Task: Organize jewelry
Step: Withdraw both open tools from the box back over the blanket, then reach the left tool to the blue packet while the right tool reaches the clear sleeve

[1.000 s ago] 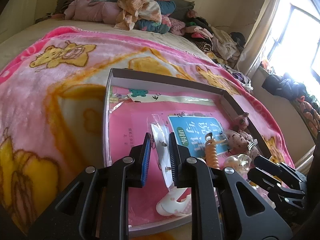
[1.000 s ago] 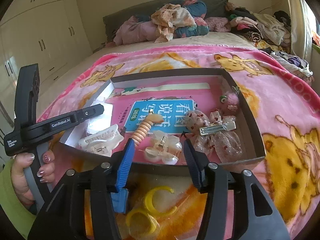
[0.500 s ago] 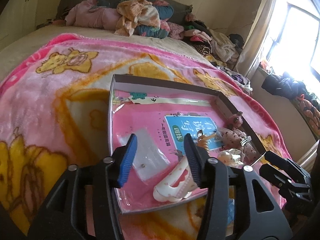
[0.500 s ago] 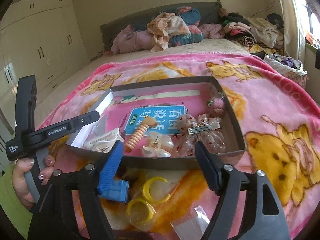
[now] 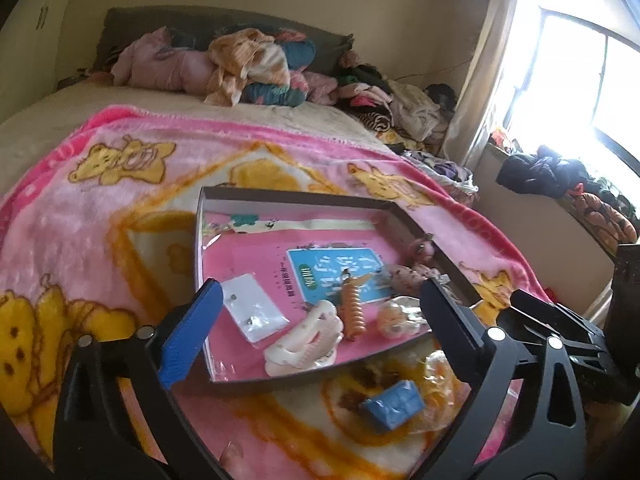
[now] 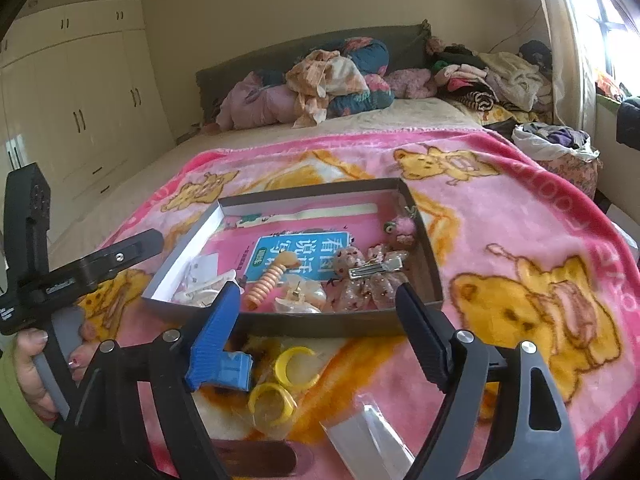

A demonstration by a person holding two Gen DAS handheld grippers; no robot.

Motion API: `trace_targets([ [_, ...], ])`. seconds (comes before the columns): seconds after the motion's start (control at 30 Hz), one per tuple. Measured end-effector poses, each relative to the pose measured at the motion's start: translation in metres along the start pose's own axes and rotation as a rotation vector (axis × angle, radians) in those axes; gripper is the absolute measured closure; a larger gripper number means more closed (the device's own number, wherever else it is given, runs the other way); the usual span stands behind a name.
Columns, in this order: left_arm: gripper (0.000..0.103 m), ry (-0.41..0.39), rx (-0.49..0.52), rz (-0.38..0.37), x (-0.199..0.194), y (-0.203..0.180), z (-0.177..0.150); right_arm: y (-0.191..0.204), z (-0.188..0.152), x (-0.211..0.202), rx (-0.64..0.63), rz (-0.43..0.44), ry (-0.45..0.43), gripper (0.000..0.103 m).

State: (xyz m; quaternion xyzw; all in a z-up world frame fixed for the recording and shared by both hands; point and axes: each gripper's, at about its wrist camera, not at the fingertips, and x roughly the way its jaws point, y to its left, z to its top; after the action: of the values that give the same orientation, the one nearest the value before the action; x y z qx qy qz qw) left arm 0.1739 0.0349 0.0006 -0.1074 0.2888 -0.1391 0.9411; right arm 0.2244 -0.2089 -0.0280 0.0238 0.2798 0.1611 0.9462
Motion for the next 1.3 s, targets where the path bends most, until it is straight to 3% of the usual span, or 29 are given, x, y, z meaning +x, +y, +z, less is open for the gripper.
trace_targets([
  [0.63, 0.012, 0.017, 0.073, -0.037, -0.024, -0.028, -0.023, -0.012, -0.020, -0.043, -0.006, -0.043, -0.029, 0.025],
  [1.3, 0.012, 0.085, 0.154, -0.058, -0.016, -0.052, -0.052, -0.025, -0.052, -0.059, -0.010, -0.085, 0.010, 0.025],
])
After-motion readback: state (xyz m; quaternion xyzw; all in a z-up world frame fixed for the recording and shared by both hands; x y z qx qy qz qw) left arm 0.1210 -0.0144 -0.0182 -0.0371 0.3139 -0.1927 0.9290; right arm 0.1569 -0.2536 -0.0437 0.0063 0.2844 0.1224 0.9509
